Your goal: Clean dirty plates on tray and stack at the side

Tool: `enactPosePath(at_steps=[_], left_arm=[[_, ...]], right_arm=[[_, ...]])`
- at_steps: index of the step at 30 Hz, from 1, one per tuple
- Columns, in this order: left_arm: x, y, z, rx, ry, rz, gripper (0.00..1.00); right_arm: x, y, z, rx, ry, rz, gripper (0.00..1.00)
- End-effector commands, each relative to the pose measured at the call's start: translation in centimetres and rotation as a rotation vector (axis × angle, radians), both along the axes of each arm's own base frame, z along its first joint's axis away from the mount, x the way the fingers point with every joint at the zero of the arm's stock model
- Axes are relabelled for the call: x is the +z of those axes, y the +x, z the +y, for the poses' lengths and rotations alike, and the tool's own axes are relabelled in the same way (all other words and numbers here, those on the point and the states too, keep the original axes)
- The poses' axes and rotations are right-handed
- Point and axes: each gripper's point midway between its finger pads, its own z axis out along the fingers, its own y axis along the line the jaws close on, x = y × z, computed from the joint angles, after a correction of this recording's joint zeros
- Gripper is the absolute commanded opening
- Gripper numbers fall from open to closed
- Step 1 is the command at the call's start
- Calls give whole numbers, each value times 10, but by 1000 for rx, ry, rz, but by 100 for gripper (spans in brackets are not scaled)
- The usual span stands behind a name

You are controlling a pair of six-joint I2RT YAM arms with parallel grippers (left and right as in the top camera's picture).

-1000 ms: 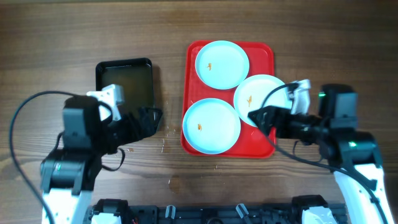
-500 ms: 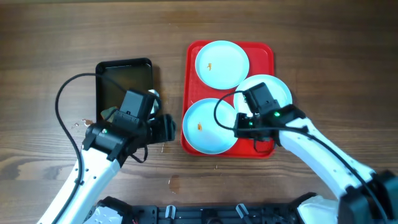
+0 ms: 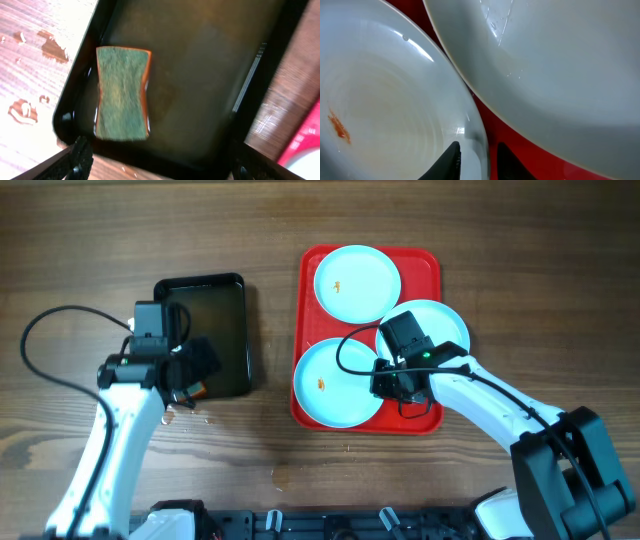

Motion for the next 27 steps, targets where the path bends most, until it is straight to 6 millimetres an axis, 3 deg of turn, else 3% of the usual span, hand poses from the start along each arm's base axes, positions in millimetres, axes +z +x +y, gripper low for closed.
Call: enactPosePath(at_steps=[1, 6, 9, 13, 14, 15, 18, 21, 23, 26, 27], left_arm=[[-23, 10, 5, -112, 27, 45, 82], [-61, 11, 6, -102, 24, 148, 64], [-77, 18, 9, -97, 39, 161, 39], [-94, 18, 9, -98, 35, 197, 18], [-97, 16, 7, -102, 24, 208, 5], [-99, 16, 4, -108, 3, 212, 4], [-90, 18, -3, -123, -32, 200, 4], [-64, 22, -3, -121, -29, 177, 8], [-48, 19, 3, -88, -5, 159, 32], [-40, 11, 23, 9, 89, 171, 51], [-40, 10, 26, 13, 106, 173, 53]], right_arm=[[-5, -1, -3, -13, -24, 7, 25], [-6, -3, -4, -12, -26, 13, 25], [-6, -3, -4, -12, -27, 14, 25], [-6, -3, -4, -13, -26, 13, 25], [-6, -3, -4, -13, -26, 13, 25], [-6, -3, -4, -13, -26, 13, 25], [-6, -3, -4, -12, -26, 12, 25], [-6, -3, -4, -12, -26, 13, 25], [-6, -3, -4, -12, -26, 13, 25], [-6, -3, -4, -12, -26, 13, 24], [-6, -3, -4, -12, -26, 13, 25]])
